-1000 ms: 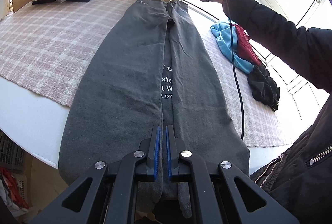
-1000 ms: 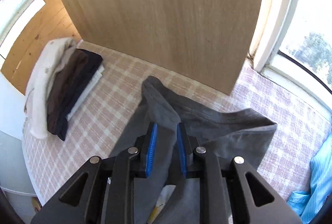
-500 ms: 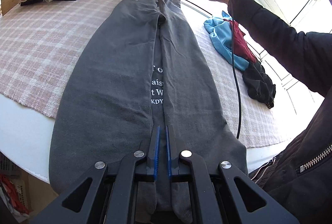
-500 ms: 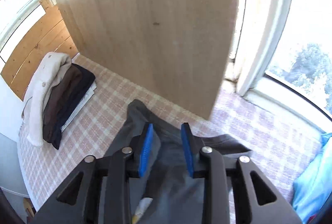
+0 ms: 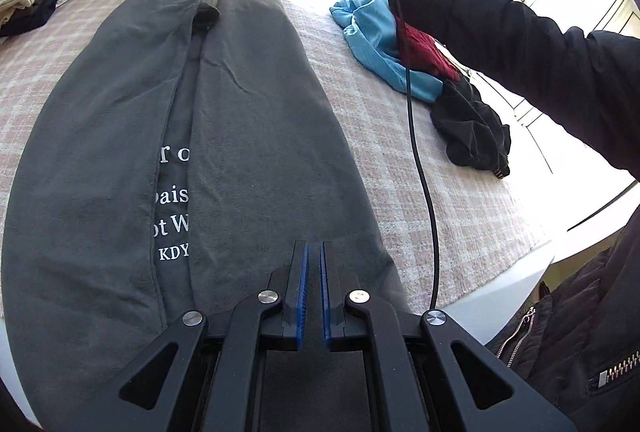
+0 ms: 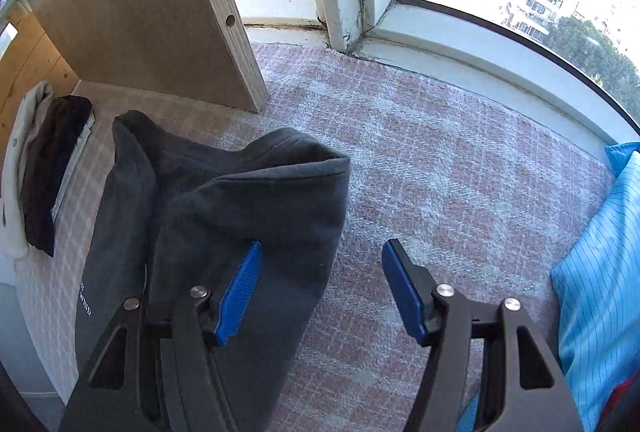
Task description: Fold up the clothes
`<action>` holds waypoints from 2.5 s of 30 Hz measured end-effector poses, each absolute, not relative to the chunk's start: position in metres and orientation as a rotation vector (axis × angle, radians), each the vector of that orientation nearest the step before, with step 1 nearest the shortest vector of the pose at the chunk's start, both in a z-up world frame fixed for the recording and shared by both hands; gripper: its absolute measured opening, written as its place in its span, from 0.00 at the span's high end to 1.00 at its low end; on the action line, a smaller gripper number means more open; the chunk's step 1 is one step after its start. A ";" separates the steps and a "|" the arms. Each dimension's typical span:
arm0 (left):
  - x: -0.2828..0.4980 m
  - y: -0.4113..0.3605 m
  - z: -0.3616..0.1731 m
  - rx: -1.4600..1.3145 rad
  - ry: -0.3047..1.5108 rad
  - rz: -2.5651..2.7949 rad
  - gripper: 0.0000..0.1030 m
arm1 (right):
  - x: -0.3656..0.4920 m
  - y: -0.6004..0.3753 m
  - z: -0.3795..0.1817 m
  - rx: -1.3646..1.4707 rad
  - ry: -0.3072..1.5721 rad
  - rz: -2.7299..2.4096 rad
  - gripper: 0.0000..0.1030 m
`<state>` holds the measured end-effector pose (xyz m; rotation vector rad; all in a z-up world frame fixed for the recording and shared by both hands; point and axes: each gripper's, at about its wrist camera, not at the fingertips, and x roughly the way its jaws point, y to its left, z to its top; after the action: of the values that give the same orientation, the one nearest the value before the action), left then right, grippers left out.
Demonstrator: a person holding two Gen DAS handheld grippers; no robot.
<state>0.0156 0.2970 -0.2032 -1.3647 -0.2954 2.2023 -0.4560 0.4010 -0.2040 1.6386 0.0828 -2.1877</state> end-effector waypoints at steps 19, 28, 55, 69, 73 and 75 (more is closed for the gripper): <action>0.010 0.295 -0.203 -1.353 -0.286 2.209 0.96 | -0.408 0.357 -0.194 1.520 0.316 -2.102 0.83; 0.008 0.255 -0.199 -1.378 -0.325 2.332 0.96 | -0.417 0.293 -0.141 1.255 0.224 -2.105 0.89; 0.066 0.169 -0.196 -1.395 -0.505 2.474 0.93 | -0.351 0.235 -0.158 1.292 0.440 -1.976 0.87; 0.113 0.093 -0.200 -1.460 -0.429 2.354 0.84 | -0.167 0.301 -0.153 1.321 0.264 -1.850 0.84; 0.111 0.090 -0.210 -1.409 -0.367 2.251 0.84 | -0.083 0.367 -0.134 1.325 0.089 -1.912 0.60; 0.110 0.088 -0.210 -1.383 -0.363 2.194 0.84 | -0.035 0.402 -0.138 1.367 -0.052 -1.952 0.60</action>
<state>0.1101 0.0882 -0.2101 -1.3832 -0.3630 2.1945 -0.0350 0.4023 -0.1379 1.3669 -0.0516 -1.9523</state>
